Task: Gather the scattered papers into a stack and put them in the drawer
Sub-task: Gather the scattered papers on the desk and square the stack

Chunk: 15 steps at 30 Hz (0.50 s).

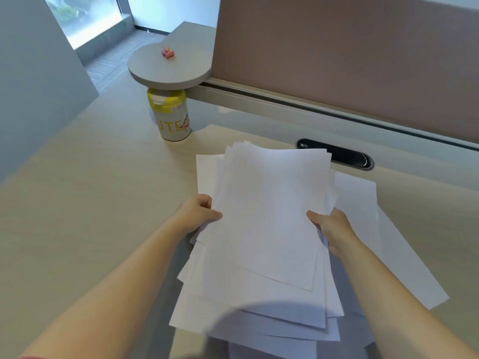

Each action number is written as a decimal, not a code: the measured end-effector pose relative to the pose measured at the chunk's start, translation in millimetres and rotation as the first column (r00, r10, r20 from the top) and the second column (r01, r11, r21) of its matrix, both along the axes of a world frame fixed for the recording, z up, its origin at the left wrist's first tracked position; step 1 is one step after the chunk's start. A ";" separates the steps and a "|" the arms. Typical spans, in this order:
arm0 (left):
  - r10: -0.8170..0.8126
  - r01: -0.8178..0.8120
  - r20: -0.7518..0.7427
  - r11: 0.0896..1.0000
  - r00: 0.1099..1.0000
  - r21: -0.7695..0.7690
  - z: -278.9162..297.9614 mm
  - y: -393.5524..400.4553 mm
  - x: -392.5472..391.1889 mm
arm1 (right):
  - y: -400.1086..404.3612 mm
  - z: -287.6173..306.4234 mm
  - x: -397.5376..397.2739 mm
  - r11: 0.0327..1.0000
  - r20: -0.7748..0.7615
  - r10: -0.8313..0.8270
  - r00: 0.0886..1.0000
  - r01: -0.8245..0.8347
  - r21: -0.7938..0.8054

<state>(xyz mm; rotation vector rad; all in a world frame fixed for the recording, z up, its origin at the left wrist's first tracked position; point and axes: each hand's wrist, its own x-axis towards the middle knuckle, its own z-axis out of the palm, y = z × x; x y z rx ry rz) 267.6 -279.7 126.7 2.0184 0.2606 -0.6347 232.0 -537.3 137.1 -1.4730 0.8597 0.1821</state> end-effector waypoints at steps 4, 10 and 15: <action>0.100 -0.101 0.015 0.994 0.995 0.050 -5.4 -17.0 -15.0 | -6.7 1.9 -17.3 0.996 -0.030 0.091 0.995 -0.092 -0.011; 0.237 -0.234 0.023 0.969 0.971 -0.083 -2.2 -28.1 -33.9 | -11.9 4.2 -26.8 0.997 0.027 0.052 0.998 -0.053 0.047; 0.276 -0.295 -0.110 0.925 0.955 -0.242 14.1 -21.4 -37.9 | -20.4 23.4 -21.2 0.991 0.077 0.036 0.996 -0.046 0.125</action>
